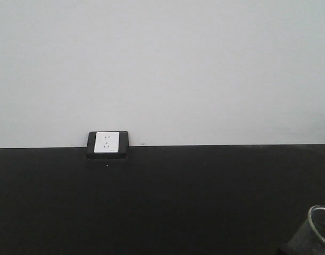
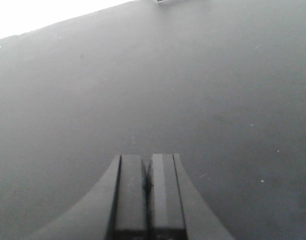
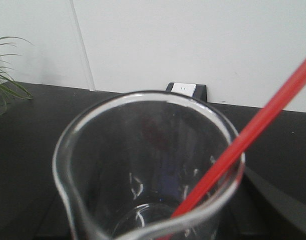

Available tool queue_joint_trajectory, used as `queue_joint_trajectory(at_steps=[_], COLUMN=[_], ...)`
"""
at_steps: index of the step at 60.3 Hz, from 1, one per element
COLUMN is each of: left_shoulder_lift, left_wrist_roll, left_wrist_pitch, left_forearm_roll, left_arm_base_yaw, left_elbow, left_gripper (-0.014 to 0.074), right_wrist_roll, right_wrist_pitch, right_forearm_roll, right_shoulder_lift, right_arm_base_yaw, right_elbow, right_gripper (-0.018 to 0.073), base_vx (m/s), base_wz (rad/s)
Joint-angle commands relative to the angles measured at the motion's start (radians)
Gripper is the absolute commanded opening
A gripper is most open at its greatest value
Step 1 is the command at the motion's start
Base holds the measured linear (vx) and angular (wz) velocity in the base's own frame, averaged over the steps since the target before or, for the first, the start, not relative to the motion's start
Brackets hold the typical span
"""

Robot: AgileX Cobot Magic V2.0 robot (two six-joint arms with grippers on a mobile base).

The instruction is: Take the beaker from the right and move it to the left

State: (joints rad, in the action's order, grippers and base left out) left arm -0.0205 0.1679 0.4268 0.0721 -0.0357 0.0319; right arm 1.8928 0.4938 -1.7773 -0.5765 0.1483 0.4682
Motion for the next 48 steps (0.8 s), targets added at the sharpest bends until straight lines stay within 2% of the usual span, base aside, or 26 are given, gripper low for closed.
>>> queue_joint_trajectory(at_steps=[1, 48], left_shoulder_lift=[-0.006, -0.006], left_wrist_roll=[-0.001, -0.001], left_wrist_pitch=[-0.077, -0.077], left_forearm_roll=[0.000, 0.000], left_arm_base_yaw=[-0.006, -0.006], left_elbow=[0.019, 0.019], left_gripper=[-0.0006, -0.0006], right_wrist_roll=[-0.012, -0.012], right_wrist_pitch=[-0.020, -0.022], right_forearm_roll=[-0.022, -0.022], right_shoulder_lift=[0.002, 0.002], right_arm_base_yaw=[-0.002, -0.002], right_elbow=[0.027, 0.027], right_gripper=[-0.0003, -0.0003], base_vx=[0.00, -0.01], base_wz=[0.00, 0.01])
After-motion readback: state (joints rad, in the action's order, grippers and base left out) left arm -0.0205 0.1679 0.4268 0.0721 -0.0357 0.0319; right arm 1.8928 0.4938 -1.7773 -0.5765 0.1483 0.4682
